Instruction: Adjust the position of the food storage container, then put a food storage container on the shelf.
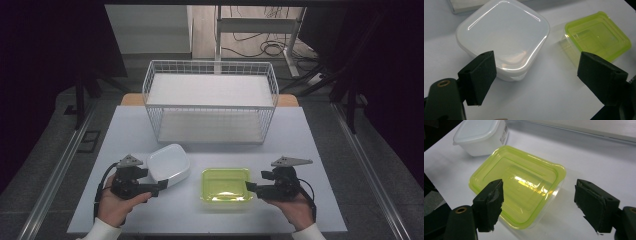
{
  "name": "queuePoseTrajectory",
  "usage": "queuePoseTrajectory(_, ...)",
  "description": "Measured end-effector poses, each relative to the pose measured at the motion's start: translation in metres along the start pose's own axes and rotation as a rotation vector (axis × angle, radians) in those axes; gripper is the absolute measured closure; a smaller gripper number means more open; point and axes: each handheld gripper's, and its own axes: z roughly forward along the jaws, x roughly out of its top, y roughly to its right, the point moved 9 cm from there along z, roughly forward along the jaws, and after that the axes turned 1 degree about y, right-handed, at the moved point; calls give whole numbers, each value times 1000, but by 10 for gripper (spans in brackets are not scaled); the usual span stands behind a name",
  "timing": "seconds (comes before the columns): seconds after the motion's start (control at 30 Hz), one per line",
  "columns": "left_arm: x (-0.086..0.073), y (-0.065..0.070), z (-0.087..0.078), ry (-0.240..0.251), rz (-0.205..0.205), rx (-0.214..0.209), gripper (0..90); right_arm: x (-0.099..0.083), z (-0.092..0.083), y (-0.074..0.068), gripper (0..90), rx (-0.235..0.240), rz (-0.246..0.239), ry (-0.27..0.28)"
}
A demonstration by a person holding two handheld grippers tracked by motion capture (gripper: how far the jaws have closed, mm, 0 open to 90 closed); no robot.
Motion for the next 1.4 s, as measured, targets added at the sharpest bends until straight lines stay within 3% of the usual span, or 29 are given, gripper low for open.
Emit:
queuePoseTrajectory(0.43,12,15,6,3,-37,-20,154,2,-4,11,252,8,40,-8)
queuePoseTrajectory(0.63,14,28,16,-15,-71,-76,188,4,-4,16,275,8,48,-1)
queuePoseTrajectory(0.8,17,51,35,-50,-97,-136,252,5,-4,20,296,15,61,-3)
queuePoseTrajectory(0.97,16,64,48,-78,-136,-196,282,4,-3,22,299,22,72,-6)
queuePoseTrajectory(1.4,6,73,73,-122,-188,-231,348,-4,6,24,313,61,130,-35)
